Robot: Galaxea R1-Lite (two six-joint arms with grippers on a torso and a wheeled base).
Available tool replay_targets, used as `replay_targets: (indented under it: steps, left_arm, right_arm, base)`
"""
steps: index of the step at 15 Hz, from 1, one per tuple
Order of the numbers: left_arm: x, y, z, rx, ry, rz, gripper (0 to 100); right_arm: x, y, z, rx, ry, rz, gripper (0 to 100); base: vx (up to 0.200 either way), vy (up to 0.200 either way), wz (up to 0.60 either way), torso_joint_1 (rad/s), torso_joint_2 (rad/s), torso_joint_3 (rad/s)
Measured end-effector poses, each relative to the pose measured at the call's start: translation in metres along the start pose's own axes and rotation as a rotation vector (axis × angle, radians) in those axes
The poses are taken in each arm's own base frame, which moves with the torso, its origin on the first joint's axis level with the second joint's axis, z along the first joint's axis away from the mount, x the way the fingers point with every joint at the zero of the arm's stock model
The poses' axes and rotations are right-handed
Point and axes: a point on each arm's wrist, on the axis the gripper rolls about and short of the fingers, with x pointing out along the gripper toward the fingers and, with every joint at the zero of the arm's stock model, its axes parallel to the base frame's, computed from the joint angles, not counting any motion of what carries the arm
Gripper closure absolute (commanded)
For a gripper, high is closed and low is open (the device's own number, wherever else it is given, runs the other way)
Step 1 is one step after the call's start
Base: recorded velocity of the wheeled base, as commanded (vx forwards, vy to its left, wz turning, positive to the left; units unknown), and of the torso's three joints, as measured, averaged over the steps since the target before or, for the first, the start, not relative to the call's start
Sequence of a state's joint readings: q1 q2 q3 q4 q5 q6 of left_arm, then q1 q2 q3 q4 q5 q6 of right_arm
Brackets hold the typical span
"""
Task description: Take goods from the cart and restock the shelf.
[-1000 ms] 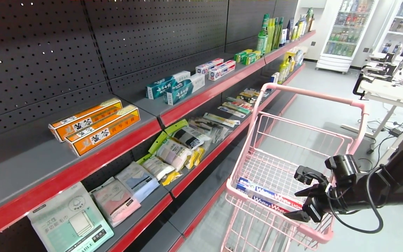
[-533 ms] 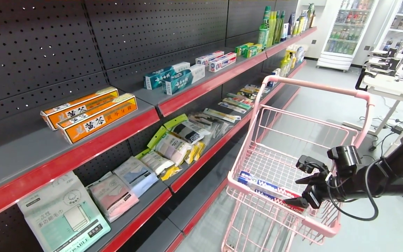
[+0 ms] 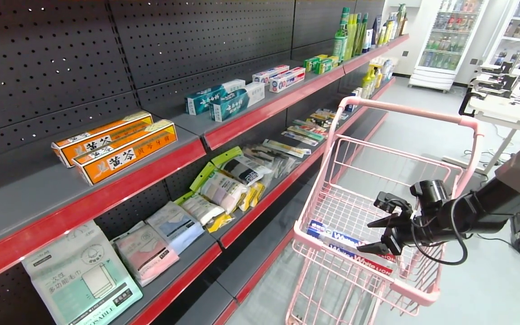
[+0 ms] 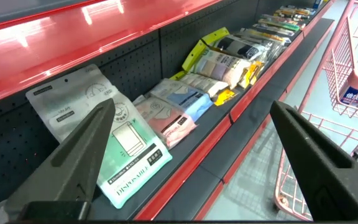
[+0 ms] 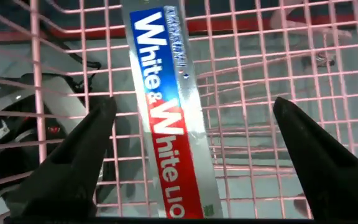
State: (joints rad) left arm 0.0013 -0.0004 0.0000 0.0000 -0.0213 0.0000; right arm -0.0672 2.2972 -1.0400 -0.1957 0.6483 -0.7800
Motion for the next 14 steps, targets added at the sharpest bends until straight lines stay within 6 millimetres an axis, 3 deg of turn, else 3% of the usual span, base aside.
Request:
replay_targets:
  steps: [14]
  left_arm:
    - [0.0,0.0,0.0,0.0,0.0,0.0,0]
  right_arm:
    - [0.04,-0.013,-0.007,-0.023,0.052,0.086,0]
  base:
    - [0.0,0.0,0.0,0.0,0.0,0.0]
